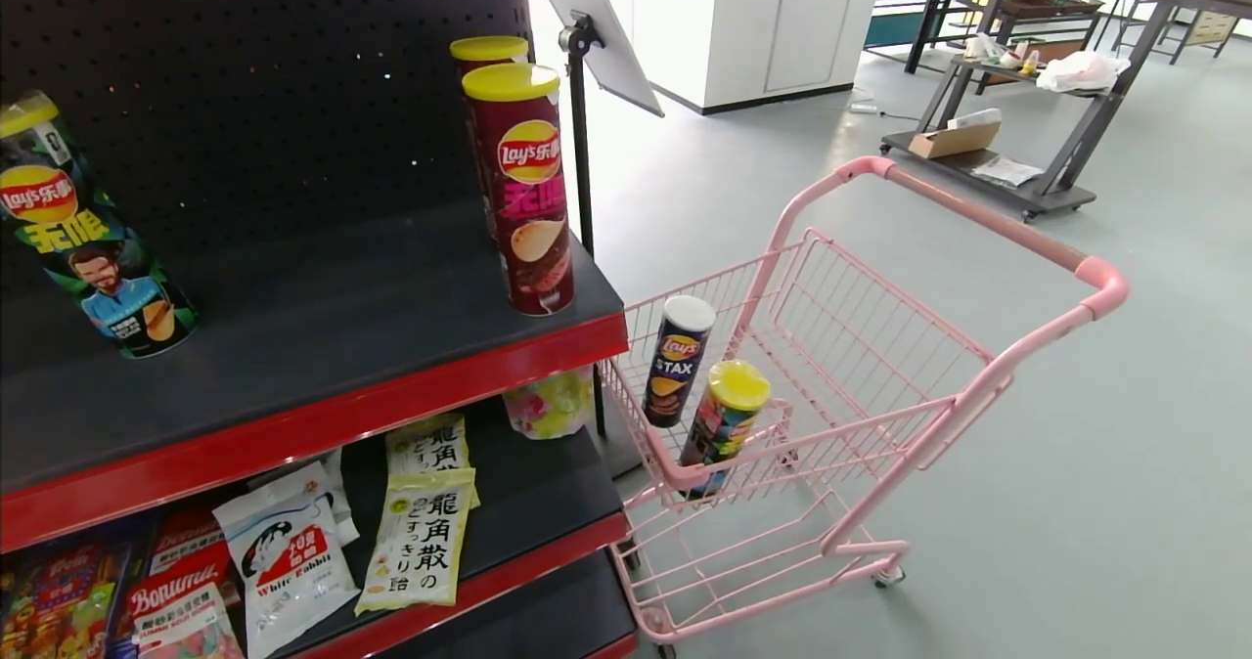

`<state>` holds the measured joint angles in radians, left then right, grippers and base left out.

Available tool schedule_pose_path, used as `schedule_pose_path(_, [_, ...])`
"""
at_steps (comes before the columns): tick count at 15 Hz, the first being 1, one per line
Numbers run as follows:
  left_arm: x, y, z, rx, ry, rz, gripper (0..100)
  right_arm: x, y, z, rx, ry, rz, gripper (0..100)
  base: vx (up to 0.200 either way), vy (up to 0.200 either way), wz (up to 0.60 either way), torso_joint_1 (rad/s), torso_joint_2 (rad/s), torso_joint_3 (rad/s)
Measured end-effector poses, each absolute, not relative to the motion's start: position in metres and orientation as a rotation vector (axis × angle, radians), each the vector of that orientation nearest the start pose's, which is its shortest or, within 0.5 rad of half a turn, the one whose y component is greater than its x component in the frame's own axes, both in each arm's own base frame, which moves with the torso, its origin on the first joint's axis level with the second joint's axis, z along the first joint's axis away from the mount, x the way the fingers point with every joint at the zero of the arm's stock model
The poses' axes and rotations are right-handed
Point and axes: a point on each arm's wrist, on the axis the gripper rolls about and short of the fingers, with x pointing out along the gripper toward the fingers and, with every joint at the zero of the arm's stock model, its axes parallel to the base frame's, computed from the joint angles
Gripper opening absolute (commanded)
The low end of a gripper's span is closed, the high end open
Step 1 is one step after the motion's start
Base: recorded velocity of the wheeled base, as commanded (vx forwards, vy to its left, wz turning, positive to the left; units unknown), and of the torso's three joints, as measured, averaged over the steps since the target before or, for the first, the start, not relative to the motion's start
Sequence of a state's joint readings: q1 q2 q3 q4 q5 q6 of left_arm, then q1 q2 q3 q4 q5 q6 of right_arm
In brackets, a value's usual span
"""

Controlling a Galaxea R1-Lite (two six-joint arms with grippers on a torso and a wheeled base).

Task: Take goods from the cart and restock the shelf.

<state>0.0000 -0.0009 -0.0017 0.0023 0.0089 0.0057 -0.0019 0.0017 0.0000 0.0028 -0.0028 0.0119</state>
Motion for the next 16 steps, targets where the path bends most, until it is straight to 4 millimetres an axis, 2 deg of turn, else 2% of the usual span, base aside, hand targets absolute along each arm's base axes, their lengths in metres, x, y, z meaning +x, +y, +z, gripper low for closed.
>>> schedule_pose_path(6, [-0.023, 0.000, 0.075, 0.004, 0.002, 0.009, 100, -0.023, 0.000, 0.075, 0.002, 0.006, -0.003, 100, 0.000, 0.000, 0.00, -0.162, 0.52, 0.350])
schedule_pose_path(12, [-0.023, 0.000, 0.076, 0.004, 0.000, 0.009, 100, -0.022, 0.000, 0.078, -0.014, 0.009, 0.010, 100, 0.000, 0.000, 0.00, -0.018, 0.07, 0.049])
schedule_pose_path(13, [-0.023, 0.000, 0.076, 0.004, 0.001, 0.009, 100, -0.023, 0.001, 0.087, 0.001, -0.002, 0.021, 100, 0.000, 0.000, 0.00, 0.000, 0.00, 0.000])
schedule_pose_path(14, [-0.023, 0.000, 0.076, 0.004, 0.000, 0.009, 100, -0.025, 0.001, 0.104, 0.028, -0.028, 0.035, 100, 0.000, 0.000, 0.00, 0.000, 0.00, 0.000])
schedule_pose_path(16, [-0.023, 0.000, 0.076, 0.004, 0.001, 0.008, 100, -0.020, 0.001, 0.152, 0.067, -0.049, 0.098, 100, 0.000, 0.000, 0.00, 0.000, 0.00, 0.000])
